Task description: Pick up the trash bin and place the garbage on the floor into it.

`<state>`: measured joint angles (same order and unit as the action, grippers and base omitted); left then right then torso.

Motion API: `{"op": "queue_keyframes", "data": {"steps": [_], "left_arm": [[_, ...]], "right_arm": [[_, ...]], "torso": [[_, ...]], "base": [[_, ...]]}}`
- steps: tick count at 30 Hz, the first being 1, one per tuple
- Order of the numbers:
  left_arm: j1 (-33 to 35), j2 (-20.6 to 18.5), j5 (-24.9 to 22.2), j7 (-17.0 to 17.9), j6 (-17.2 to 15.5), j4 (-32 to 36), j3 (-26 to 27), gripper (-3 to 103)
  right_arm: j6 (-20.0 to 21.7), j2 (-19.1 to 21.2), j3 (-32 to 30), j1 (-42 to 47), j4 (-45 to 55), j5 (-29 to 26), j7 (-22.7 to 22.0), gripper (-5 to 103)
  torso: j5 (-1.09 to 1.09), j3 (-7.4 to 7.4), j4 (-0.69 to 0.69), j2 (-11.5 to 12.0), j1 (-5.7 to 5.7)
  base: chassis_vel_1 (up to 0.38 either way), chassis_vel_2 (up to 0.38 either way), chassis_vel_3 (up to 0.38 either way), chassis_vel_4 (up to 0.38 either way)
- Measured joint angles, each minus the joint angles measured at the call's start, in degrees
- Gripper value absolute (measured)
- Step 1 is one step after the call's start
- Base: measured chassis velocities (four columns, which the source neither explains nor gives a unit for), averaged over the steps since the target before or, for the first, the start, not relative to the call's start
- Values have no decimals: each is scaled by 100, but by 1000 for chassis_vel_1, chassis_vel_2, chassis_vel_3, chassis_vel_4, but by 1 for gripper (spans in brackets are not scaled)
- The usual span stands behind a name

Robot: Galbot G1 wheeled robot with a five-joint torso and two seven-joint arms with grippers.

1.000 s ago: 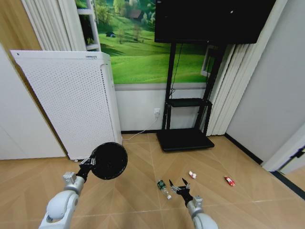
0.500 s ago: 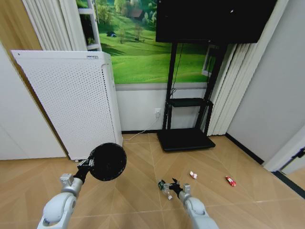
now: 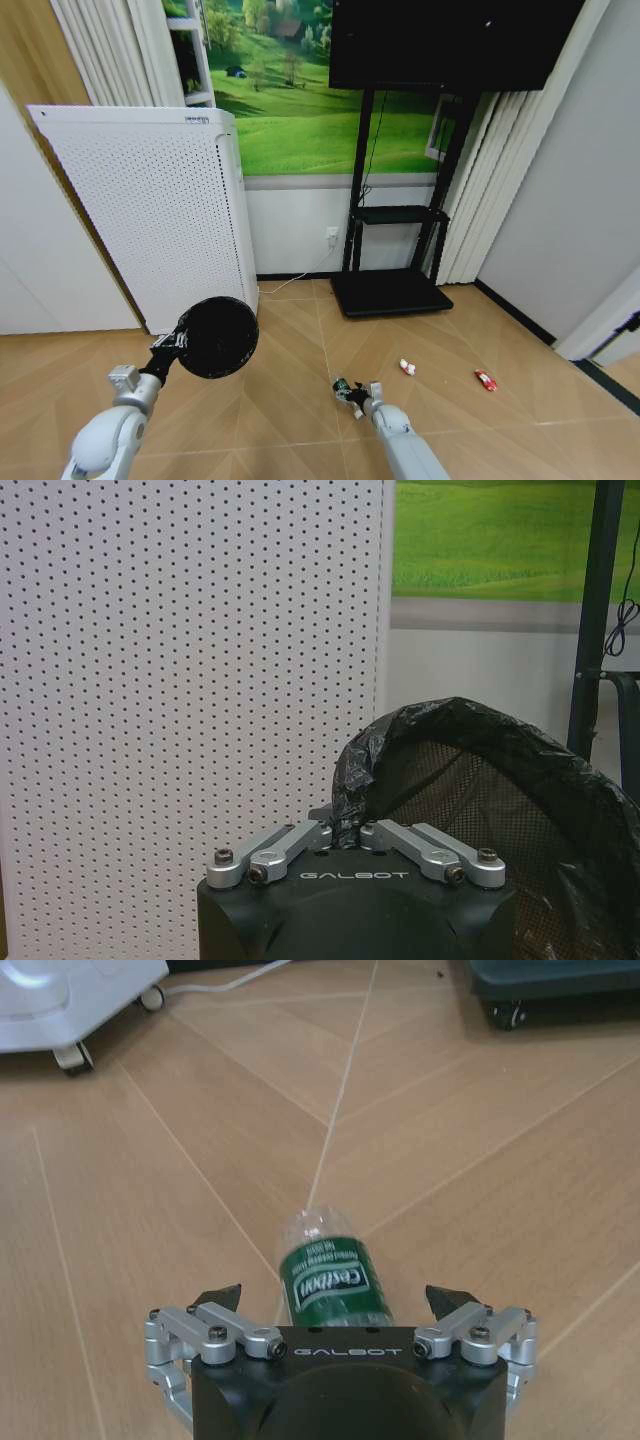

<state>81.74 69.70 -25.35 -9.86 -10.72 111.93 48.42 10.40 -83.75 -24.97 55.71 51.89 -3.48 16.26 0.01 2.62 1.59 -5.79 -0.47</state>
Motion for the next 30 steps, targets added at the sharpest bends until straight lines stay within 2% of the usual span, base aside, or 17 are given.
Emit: {"op": "queue_keyframes", "data": {"steps": [5,6,8,9,11,13,14,15,17,18,19,20,21,23,24,30], "left_arm": [[-32,4,-46,-3,2,3,2,6],[-35,0,-67,-2,2,14,12,6],[-29,-13,-91,-1,2,30,32,6],[-29,-13,-91,-1,2,30,32,6],[-6,-26,-126,-1,2,32,69,6],[1,-30,-138,-2,2,33,82,6],[7,-46,-166,-3,2,33,110,6],[7,-67,-191,-5,2,34,126,6],[4,-82,-207,-5,2,34,130,6],[-3,-92,-221,-5,-1,34,131,6],[-3,-92,-221,-5,-1,34,131,6],[-11,-95,-231,-5,-2,34,131,6],[-18,-94,-232,-5,-3,33,128,6],[-22,-92,-232,-5,-3,33,119,6],[-31,-80,-231,-5,-3,33,95,6],[-66,-52,-209,8,-8,-23,38,6]], "right_arm": [[7,-78,-87,-39,-157,261,12,100],[12,-111,-108,-49,-197,298,-25,103],[-6,-161,-152,-73,-270,354,-74,95],[-6,-161,-152,-73,-270,354,-74,95],[-28,-191,-204,-102,-323,516,-94,85],[-32,-193,-212,-103,-328,550,-101,85],[-48,-196,-221,-98,-328,594,-108,74],[-81,-197,-230,-73,-309,616,-115,68],[-113,-194,-242,-49,-296,625,-118,68],[-139,-191,-267,-29,-284,629,-119,63],[-139,-191,-267,-29,-284,629,-119,63],[-172,-188,-297,-11,-278,636,-120,57],[-211,-189,-325,13,-268,645,-120,47],[-232,-193,-344,32,-253,656,-120,47],[-258,-204,-371,62,-215,673,-124,37],[-261,-196,-421,278,212,544,-217,28]], "torso": [[0,0,0,0,0],[-1,0,0,0,1],[-1,0,0,0,1],[-1,0,0,0,1],[-1,0,-2,0,1],[0,0,-2,0,1],[-1,0,-2,0,1],[-1,-1,-1,0,1],[-1,-1,-1,0,1],[-1,-1,0,0,1],[-1,-1,0,0,1],[0,-1,-1,0,1],[0,-1,-1,0,1],[-1,-1,0,0,1],[0,-1,-1,0,1],[-2,-1,-1,0,1]], "base": [[0,0,0,0],[0,0,0,0],[0,0,0,0],[0,0,0,0],[0,0,0,0],[0,0,0,0],[0,0,0,0],[0,0,0,0],[0,0,0,0],[0,0,0,0],[0,0,0,0],[0,0,0,0],[0,0,0,0],[0,0,0,0],[0,0,0,0],[0,0,0,0]]}}
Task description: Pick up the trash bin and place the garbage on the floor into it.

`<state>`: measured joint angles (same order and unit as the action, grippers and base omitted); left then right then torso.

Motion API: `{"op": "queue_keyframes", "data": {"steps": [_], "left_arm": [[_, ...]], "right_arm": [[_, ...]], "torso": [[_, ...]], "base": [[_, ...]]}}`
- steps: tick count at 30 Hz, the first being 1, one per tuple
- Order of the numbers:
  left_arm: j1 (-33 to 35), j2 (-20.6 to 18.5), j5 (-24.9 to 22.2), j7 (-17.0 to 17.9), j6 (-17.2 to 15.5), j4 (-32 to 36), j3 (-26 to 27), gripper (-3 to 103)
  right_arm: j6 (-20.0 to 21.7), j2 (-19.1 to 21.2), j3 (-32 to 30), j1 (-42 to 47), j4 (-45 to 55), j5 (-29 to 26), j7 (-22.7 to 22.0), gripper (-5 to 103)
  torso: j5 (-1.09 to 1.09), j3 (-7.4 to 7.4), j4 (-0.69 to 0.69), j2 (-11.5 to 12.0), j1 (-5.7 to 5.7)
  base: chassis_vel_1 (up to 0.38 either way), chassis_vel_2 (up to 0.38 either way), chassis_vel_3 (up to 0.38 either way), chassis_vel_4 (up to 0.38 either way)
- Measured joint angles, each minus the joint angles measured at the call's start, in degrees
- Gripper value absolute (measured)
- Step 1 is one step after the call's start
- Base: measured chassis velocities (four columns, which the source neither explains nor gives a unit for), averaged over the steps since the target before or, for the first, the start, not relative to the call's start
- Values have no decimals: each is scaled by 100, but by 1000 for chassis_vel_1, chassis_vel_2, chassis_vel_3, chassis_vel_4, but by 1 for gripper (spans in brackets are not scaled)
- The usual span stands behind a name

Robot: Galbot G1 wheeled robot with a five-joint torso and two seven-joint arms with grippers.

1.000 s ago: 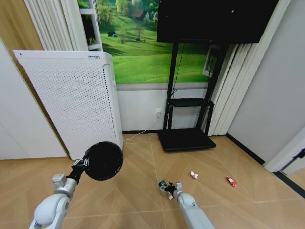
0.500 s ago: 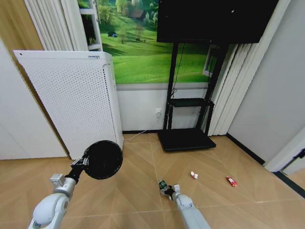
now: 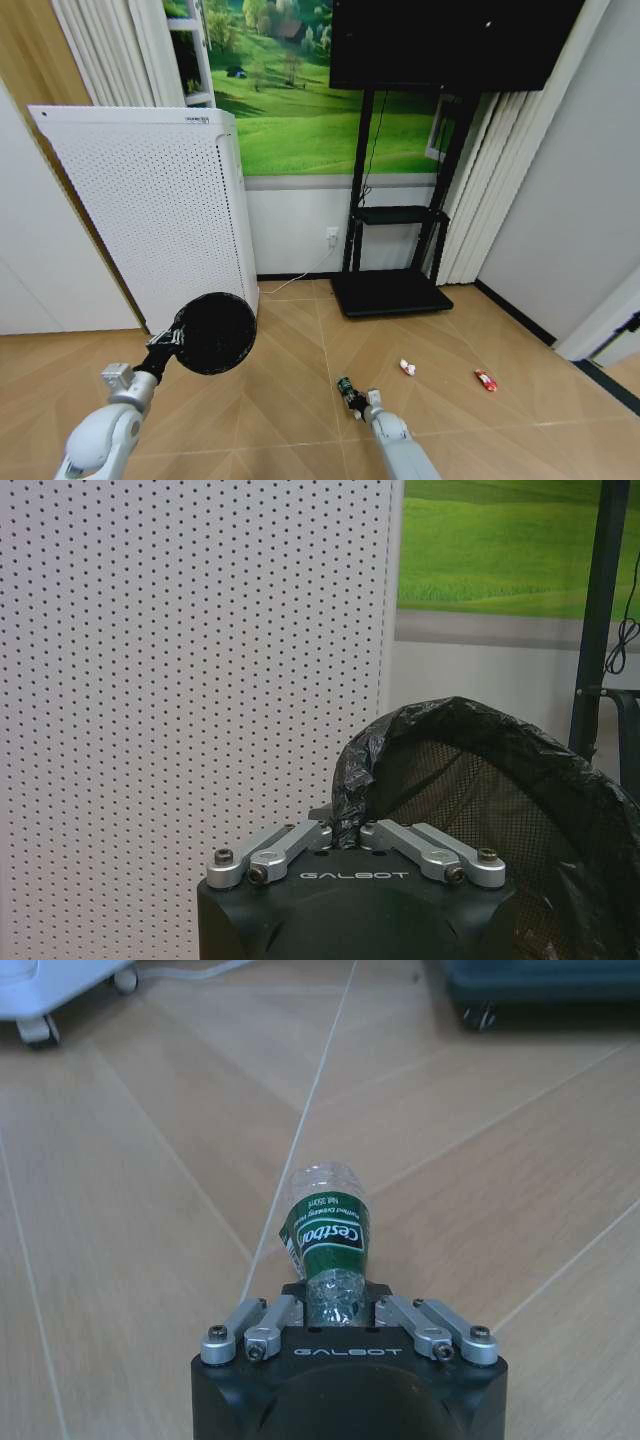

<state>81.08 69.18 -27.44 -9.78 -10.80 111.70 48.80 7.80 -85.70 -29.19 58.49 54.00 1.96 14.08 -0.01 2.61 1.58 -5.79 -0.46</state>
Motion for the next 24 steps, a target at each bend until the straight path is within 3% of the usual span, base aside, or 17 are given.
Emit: {"op": "queue_keyframes", "data": {"steps": [4,9,14,17,18,21,24], "left_arm": [[-48,46,31,70,2,-184,-4,6],[-160,93,56,161,40,-576,-40,6],[-577,59,63,260,34,-1111,-424,6],[-1177,51,148,333,-4,-1509,-1071,6],[-1177,51,148,333,-4,-1509,-1071,6],[-1738,120,233,481,-39,-1801,-1870,6],[-2054,244,371,570,-45,-1981,-2334,6]], "right_arm": [[123,170,-138,325,934,-494,-92,19],[250,344,-326,748,2065,-1081,-193,19],[383,486,-367,1264,3026,-1558,-321,19],[481,599,-395,1679,4021,-1841,-362,19],[481,599,-395,1679,4021,-1841,-362,19],[644,662,-358,1996,4982,-2096,-441,19],[719,697,-254,2099,5336,-2189,-482,19]], "torso": [[1,0,0,0,0],[2,0,-1,0,0],[0,1,0,0,0],[0,0,3,0,0],[0,0,3,0,0],[-1,0,2,0,0],[1,0,2,0,0]], "base": [[0,0,0,0],[0,0,0,0],[0,0,0,0],[0,0,0,0],[0,0,0,0],[0,0,0,0],[0,0,0,0]]}}
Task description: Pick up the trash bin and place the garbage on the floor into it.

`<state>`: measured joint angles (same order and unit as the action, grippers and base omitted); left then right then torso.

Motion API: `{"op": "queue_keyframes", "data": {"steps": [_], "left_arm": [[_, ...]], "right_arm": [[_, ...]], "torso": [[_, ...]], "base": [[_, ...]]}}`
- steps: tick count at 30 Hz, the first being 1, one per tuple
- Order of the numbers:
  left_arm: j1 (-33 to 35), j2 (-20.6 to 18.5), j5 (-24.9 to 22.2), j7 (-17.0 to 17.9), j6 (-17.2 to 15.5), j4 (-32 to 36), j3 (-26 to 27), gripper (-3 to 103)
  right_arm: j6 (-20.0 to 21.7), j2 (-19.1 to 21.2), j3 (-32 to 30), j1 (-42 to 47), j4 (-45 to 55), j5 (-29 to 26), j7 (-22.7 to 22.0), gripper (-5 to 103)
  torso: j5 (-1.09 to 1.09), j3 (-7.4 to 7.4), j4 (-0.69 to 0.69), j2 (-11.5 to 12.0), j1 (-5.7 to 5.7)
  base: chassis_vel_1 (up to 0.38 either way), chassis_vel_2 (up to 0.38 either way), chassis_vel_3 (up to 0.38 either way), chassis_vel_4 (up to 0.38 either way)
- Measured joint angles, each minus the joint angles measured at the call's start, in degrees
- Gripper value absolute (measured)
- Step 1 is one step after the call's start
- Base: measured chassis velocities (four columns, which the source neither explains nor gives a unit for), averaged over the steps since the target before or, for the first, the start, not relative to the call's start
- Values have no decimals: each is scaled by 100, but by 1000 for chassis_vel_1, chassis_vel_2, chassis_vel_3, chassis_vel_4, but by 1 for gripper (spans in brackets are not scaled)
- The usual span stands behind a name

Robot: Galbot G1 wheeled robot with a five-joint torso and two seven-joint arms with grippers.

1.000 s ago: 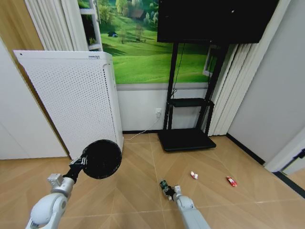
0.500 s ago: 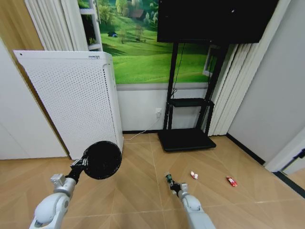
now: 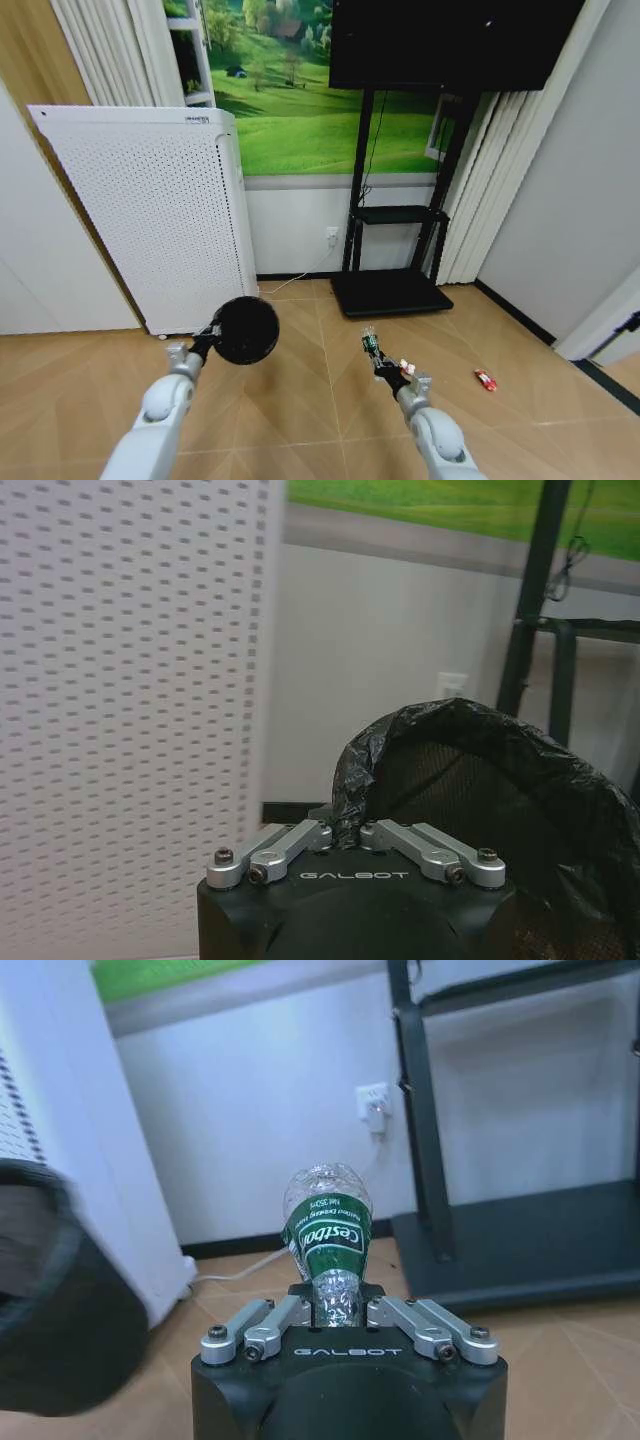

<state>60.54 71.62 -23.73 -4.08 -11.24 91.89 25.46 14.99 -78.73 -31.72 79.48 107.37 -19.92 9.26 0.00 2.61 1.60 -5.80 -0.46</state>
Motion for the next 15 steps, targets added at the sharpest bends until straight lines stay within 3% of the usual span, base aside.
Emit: {"op": "queue_keyframes", "data": {"steps": [6,9,15], "left_arm": [[-404,321,188,173,8,-260,-762,6],[-601,649,398,240,40,-417,-1375,6],[-661,962,589,271,86,-653,-1716,6]], "right_arm": [[159,-35,253,-76,307,-17,-128,19],[290,-107,660,-238,436,-39,-403,19],[335,-153,988,-403,374,-8,-562,19]], "torso": [[-1,0,-2,0,0],[-2,0,-1,0,0],[0,0,-2,0,0]], "base": [[0,0,0,0],[0,0,0,0],[0,0,0,0]]}}
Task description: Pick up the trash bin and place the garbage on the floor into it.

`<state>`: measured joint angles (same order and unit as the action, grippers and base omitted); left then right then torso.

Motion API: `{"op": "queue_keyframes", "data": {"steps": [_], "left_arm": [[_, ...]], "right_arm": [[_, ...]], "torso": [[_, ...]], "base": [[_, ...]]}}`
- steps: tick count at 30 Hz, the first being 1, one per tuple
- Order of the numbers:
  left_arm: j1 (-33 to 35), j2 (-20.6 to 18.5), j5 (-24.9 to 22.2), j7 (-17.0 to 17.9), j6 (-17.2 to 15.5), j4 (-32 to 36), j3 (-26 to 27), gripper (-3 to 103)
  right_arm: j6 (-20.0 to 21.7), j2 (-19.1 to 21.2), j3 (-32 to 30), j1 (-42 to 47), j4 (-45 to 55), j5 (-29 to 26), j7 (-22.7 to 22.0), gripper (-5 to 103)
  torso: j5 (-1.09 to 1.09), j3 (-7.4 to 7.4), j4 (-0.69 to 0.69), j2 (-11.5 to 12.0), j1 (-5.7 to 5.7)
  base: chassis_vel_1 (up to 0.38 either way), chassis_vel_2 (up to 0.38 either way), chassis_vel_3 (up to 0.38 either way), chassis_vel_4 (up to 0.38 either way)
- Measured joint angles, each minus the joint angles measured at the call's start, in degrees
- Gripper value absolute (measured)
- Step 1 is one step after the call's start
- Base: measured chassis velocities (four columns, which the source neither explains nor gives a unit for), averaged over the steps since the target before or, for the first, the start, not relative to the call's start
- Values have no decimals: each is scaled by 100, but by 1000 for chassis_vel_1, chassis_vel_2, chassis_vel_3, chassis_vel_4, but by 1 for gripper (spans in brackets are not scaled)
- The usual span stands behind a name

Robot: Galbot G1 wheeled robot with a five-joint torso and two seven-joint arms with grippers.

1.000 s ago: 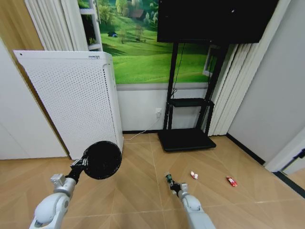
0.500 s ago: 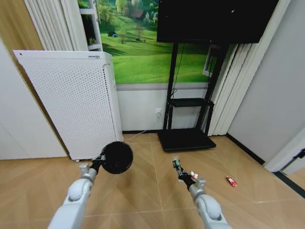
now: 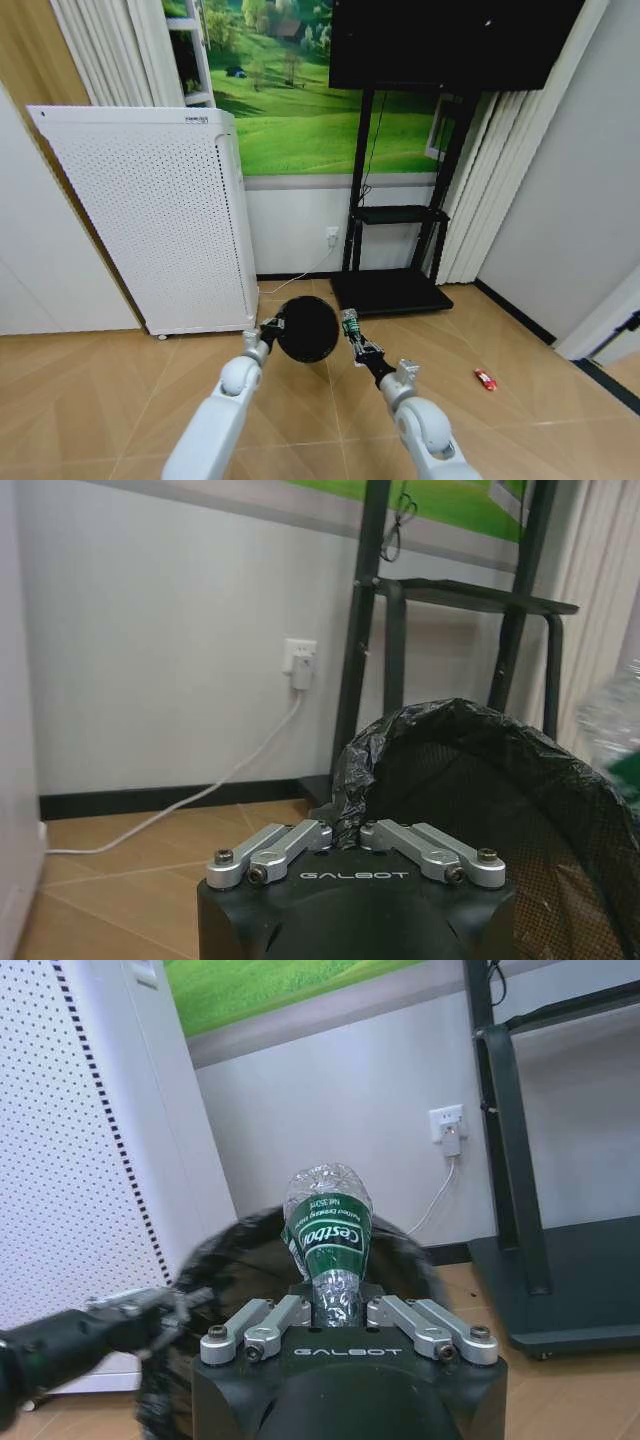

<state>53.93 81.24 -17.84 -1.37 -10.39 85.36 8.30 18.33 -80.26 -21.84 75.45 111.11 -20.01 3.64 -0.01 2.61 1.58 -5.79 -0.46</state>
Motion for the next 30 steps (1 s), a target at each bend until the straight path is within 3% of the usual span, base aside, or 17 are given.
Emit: {"op": "queue_keyframes", "data": {"steps": [6,8,10,11,12,15,17,19,22,23,25,27,28,30], "left_arm": [[-71,192,114,5,42,-171,-261,6],[-99,209,114,5,42,-182,-296,6],[-136,218,113,6,42,-190,-324,6],[-136,218,113,6,42,-190,-324,6],[-158,217,106,11,42,-189,-340,6],[-164,216,103,12,42,-190,-342,6],[-188,213,89,12,43,-188,-347,6],[-198,222,83,10,46,-192,-345,6],[-205,238,77,10,51,-205,-334,6],[-205,238,77,10,51,-205,-334,6],[-206,202,73,8,54,-200,-308,6],[-217,160,63,8,54,-181,-287,6],[-262,67,54,8,56,-143,-247,6],[-300,-1,51,9,60,-116,-222,6]], "right_arm": [[89,-43,130,-322,-366,250,-109,16],[101,-43,134,-381,-419,294,-159,20],[115,-33,129,-412,-457,314,-208,31],[115,-33,129,-412,-457,314,-208,31],[115,-9,86,-412,-469,343,-217,41],[115,0,67,-407,-469,355,-218,41],[98,36,-12,-364,-469,393,-212,58],[83,42,-45,-349,-469,407,-179,63],[34,35,-76,-307,-466,414,-163,80],[34,35,-76,-307,-466,414,-163,80],[-16,14,-166,-264,-376,408,-197,90],[-27,13,-226,-230,-291,379,-238,90],[-23,25,-345,-119,-93,284,-282,99],[6,40,-439,-33,53,217,-293,100]], "torso": [[-1,0,1,0,0],[0,0,0,0,0],[-1,0,0,0,0],[-1,0,0,0,0],[0,0,1,0,0],[0,0,0,0,0],[0,0,1,0,0],[0,0,1,0,0],[0,0,1,0,0],[0,0,1,0,0],[0,0,1,0,0],[1,0,0,0,0],[1,0,0,0,0],[1,0,0,0,0]], "base": [[0,0,0,0],[0,0,0,0],[0,0,0,0],[0,0,0,0],[0,0,0,0],[0,0,0,0],[0,0,0,0],[0,0,0,0],[0,0,0,0],[0,0,0,0],[0,0,0,0],[0,0,0,0],[0,0,0,0],[0,0,0,0]]}}
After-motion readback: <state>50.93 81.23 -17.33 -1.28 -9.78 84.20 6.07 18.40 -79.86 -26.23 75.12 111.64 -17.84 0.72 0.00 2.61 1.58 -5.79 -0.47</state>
